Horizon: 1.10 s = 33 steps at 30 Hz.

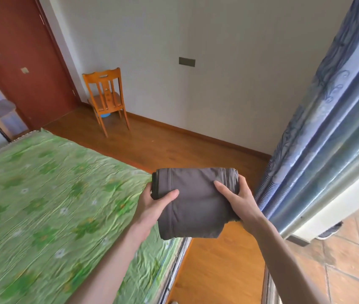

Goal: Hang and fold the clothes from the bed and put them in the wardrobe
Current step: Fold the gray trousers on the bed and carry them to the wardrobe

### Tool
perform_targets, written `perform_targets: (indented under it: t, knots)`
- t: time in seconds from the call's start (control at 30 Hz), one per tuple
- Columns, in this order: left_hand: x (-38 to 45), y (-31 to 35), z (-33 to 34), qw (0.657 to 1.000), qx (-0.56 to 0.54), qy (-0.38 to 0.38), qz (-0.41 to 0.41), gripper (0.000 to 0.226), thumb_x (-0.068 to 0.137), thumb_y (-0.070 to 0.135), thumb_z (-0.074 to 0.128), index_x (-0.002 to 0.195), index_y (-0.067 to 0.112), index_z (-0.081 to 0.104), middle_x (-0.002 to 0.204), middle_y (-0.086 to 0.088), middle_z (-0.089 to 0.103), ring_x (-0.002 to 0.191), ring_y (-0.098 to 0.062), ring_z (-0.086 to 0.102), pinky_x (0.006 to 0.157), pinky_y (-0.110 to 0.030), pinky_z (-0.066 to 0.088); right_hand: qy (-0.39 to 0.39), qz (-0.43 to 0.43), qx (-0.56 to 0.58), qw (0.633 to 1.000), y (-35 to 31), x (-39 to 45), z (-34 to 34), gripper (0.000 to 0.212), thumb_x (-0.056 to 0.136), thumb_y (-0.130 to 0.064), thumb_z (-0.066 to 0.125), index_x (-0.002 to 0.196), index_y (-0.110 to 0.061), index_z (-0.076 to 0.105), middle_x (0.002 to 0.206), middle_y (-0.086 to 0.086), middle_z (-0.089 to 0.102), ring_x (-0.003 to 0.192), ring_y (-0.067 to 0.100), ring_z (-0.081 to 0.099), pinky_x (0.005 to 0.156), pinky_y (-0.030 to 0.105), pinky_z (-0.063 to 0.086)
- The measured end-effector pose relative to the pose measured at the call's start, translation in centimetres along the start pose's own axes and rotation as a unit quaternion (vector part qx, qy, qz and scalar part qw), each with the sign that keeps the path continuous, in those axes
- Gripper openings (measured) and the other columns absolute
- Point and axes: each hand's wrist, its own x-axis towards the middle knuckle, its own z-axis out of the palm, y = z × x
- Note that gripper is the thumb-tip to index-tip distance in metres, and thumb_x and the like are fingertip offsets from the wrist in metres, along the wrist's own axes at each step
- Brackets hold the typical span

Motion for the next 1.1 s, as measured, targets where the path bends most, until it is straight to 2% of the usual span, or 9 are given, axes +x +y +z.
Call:
perform_targets:
  t: [0.17,0.23,0.33,0.5,0.63,0.73,0.8,0.97,1.1]
  knots:
    - [6.0,1.6,4.1,0.999,0.005,0.029,0.032,0.035,0.081,0.035,0.091,0.110,0.028,0.073,0.099,0.015,0.079,0.088,-0.003,0.075,0.072,-0.021,0.054,0.024,-0.015,-0.001,1.000,-1.5,5.7,-2.0,0.053,0.078,-0.053,0.088,0.119,-0.041,0.058,0.101,-0.020,0.074,0.094,0.006,0.075,0.067,0.031,0.063]
    - [8.6,2.4,5.7,0.999,0.000,0.036,0.039,0.030,0.084,0.038,0.088,0.109,0.029,0.073,0.097,0.018,0.078,0.085,0.001,0.074,0.068,-0.017,0.053,0.035,-0.021,-0.006,0.999,-2.4,8.5,-2.8,0.052,0.078,-0.051,0.089,0.119,-0.040,0.058,0.099,-0.020,0.074,0.090,0.003,0.074,0.063,0.026,0.062]
    - [12.8,3.9,7.9,0.997,-0.012,0.058,0.044,0.023,0.090,0.045,0.081,0.106,0.029,0.073,0.093,0.025,0.075,0.081,0.009,0.069,0.072,-0.020,0.049,0.032,-0.021,0.000,0.999,-3.9,13.2,-3.6,0.050,0.078,-0.048,0.090,0.117,-0.043,0.058,0.102,-0.017,0.074,0.087,0.003,0.075,0.061,0.028,0.062]
    - [20.8,7.2,10.4,0.995,-0.003,0.085,0.052,0.024,0.092,0.044,0.079,0.105,0.025,0.072,0.098,0.010,0.075,0.080,0.004,0.068,0.071,-0.023,0.048,0.023,-0.034,-0.003,0.999,-7.1,21.7,-4.1,0.051,0.082,-0.044,0.088,0.122,-0.040,0.055,0.118,-0.007,0.069,0.088,0.002,0.074,0.062,0.027,0.062]
    - [27.3,9.8,12.4,0.993,0.000,0.100,0.059,0.027,0.090,0.045,0.080,0.105,0.024,0.072,0.098,0.008,0.075,0.089,-0.005,0.069,0.073,-0.025,0.050,0.020,-0.055,-0.006,0.998,-9.5,28.5,-4.5,0.055,0.082,-0.051,0.086,0.128,-0.039,0.057,0.121,-0.008,0.071,0.098,0.005,0.074,0.072,0.029,0.064]
    - [31.6,11.6,13.8,0.992,-0.013,0.104,0.065,0.026,0.091,0.044,0.079,0.107,0.024,0.072,0.100,0.008,0.076,0.084,-0.001,0.070,0.073,-0.024,0.050,0.027,-0.078,-0.018,0.996,-11.1,33.4,-4.8,0.064,0.084,-0.059,0.079,0.138,-0.034,0.054,0.128,-0.008,0.069,0.108,0.007,0.072,0.077,0.026,0.063]
    - [34.0,12.7,14.8,0.992,-0.014,0.108,0.065,0.025,0.093,0.042,0.078,0.109,0.024,0.071,0.102,0.007,0.075,0.089,-0.003,0.070,0.071,-0.022,0.050,0.025,-0.077,-0.027,0.996,-12.1,36.3,-5.0,0.067,0.085,-0.060,0.077,0.140,-0.033,0.052,0.129,-0.009,0.068,0.110,0.009,0.071,0.076,0.025,0.063]
    - [40.4,14.8,16.8,0.989,-0.015,0.128,0.067,0.030,0.094,0.041,0.077,0.116,0.023,0.069,0.108,0.005,0.073,0.099,-0.010,0.069,0.074,-0.023,0.052,0.013,-0.068,-0.016,0.997,-13.9,43.8,-5.3,0.058,0.087,-0.055,0.078,0.135,-0.031,0.055,0.124,-0.007,0.070,0.099,0.005,0.074,0.071,0.026,0.063]
    - [45.8,15.7,17.9,0.985,-0.016,0.156,0.075,0.024,0.093,0.045,0.077,0.111,0.033,0.067,0.109,0.010,0.072,0.100,-0.008,0.068,0.074,-0.022,0.052,-0.017,-0.065,-0.007,0.998,-14.9,50.9,-5.1,0.051,0.088,-0.051,0.079,0.128,-0.029,0.058,0.119,-0.006,0.073,0.096,0.006,0.075,0.070,0.023,0.062]
